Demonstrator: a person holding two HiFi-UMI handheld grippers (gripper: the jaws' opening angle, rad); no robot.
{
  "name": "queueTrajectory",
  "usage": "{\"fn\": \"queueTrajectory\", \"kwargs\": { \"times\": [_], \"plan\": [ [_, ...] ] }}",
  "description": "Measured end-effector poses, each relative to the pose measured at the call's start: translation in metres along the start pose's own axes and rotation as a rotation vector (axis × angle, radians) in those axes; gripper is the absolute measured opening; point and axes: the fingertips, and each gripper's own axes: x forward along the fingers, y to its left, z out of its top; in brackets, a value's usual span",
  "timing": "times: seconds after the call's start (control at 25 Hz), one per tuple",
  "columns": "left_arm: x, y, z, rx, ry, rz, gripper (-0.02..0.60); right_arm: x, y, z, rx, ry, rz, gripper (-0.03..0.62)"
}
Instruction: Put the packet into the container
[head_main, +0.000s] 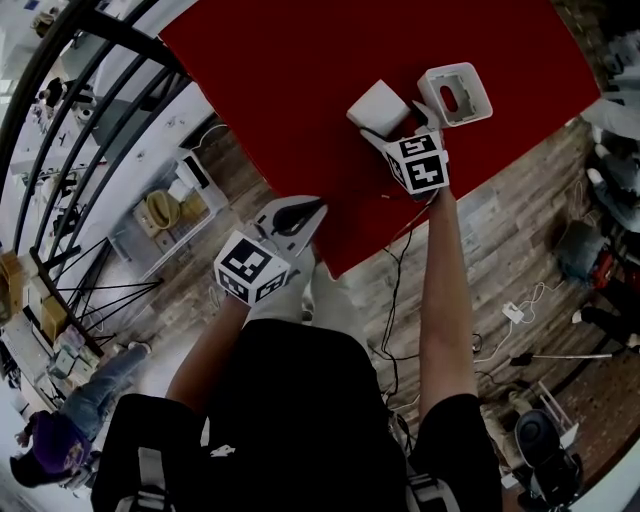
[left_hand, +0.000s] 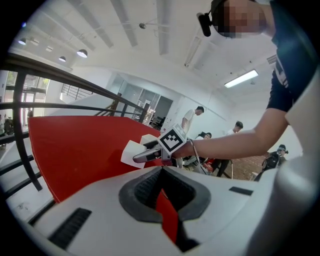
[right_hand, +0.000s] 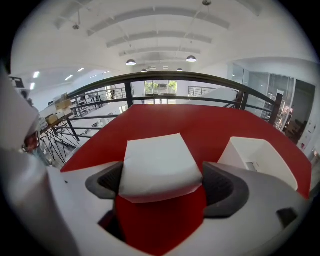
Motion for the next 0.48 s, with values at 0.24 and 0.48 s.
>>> {"fn": "queueTrajectory", "kwargs": {
  "times": [0.24, 0.48],
  "plan": [
    [0.010, -0.002, 0.009, 0.030, -0.006, -0.015, 0.008, -0.003, 0.003, 0.001, -0.013, 0.027, 0.005, 0.437],
    [0.021, -0.003, 0.018, 0.056, -0.006, -0.032, 0.008, -0.018, -0.008, 0.016, 0.055, -0.016, -0.006, 0.417]
  ]
}}
